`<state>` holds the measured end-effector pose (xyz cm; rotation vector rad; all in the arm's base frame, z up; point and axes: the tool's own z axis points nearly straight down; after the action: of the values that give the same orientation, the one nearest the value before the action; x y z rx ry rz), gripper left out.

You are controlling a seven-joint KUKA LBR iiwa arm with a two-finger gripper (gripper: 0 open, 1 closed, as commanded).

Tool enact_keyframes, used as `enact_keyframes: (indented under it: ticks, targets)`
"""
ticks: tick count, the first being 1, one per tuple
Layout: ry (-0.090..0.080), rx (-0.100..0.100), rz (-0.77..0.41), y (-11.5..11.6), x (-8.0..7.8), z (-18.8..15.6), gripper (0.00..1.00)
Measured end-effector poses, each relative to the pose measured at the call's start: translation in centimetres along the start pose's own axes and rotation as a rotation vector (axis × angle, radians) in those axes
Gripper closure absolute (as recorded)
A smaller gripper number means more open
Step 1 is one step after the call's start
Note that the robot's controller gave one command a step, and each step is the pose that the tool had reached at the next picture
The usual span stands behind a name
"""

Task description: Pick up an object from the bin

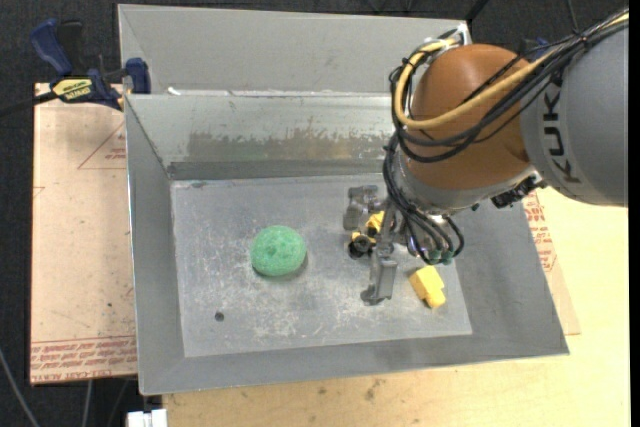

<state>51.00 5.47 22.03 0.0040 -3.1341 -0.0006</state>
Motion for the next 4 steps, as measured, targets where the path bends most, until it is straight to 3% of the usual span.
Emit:
enact_keyframes:
  ticks: [1,2,3,4]
  targets:
    - [-0.008,-0.001,0.002,0.0,-0.1,-0.5,0.00]
    - [-0.011,-0.001,-0.027,-5.2,-2.1,0.7,0.00]
    - [-0.009,0.004,0.003,-7.6,-2.8,2.2,0.00]
    - [-0.009,0.000,0.014,-6.3,-3.2,2.8,0.00]
